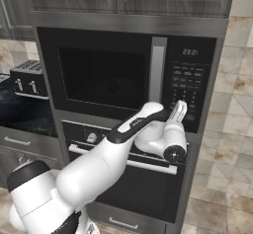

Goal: Transport the fish from the fridge to the microwave and turn on the microwave.

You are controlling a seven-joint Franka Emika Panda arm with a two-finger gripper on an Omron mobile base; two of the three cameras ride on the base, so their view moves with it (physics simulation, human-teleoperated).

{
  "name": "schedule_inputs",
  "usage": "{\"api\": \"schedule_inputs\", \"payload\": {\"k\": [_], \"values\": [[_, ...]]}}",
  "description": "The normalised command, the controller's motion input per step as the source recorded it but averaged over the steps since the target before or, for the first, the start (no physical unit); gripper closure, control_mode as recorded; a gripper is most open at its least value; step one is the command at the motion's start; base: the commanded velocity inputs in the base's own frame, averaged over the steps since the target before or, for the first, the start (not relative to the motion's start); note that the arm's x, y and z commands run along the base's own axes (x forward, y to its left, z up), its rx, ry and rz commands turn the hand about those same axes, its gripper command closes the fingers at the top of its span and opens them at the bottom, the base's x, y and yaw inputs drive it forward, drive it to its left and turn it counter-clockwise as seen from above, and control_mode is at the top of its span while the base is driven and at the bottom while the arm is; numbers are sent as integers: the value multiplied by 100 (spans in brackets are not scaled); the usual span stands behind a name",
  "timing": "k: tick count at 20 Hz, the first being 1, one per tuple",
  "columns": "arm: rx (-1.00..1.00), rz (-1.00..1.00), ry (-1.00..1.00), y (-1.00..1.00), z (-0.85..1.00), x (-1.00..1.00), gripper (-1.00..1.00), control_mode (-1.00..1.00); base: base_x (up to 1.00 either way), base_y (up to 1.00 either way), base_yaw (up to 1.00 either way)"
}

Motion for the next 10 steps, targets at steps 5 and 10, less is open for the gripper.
{"api": "schedule_inputs", "payload": {"k": [5,10], "values": [[0,0,0,0,-1,19,100,-100,0,0,0],[0,0,0,-4,-5,18,100,-100,0,0,0]]}}
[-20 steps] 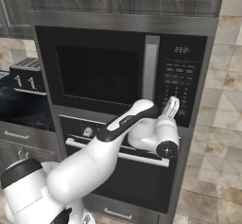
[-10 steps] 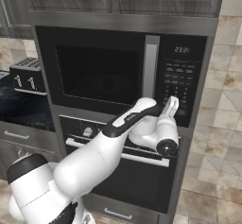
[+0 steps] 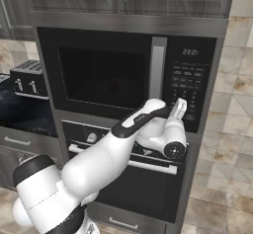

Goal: Transport the fish from the fridge to the microwave and turn on the microwave.

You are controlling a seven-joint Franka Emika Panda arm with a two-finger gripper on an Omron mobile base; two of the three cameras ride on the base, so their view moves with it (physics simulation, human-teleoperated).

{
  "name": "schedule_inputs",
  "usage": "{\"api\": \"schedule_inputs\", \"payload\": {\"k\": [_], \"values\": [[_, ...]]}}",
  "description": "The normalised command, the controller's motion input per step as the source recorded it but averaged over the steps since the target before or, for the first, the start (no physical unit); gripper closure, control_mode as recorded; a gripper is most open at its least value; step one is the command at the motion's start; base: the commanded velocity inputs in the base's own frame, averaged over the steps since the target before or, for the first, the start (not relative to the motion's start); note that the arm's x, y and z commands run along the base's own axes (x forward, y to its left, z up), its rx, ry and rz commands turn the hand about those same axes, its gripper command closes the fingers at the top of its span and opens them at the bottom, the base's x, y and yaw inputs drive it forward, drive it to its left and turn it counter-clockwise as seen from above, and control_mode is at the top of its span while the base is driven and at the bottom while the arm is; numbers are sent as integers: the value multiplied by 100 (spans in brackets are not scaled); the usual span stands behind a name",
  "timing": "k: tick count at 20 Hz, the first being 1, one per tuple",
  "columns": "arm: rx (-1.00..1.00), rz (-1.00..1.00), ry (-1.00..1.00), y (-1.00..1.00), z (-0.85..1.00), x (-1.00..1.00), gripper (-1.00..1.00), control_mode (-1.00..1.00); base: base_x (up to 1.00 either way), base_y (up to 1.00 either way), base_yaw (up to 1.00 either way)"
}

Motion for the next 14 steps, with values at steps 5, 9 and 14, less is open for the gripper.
{"api": "schedule_inputs", "payload": {"k": [5,9,14], "values": [[0,0,0,-8,-11,16,100,-100,0,0,0],[0,0,0,-11,-16,17,100,-100,0,0,0],[0,0,0,-8,-23,20,100,-100,0,0,0]]}}
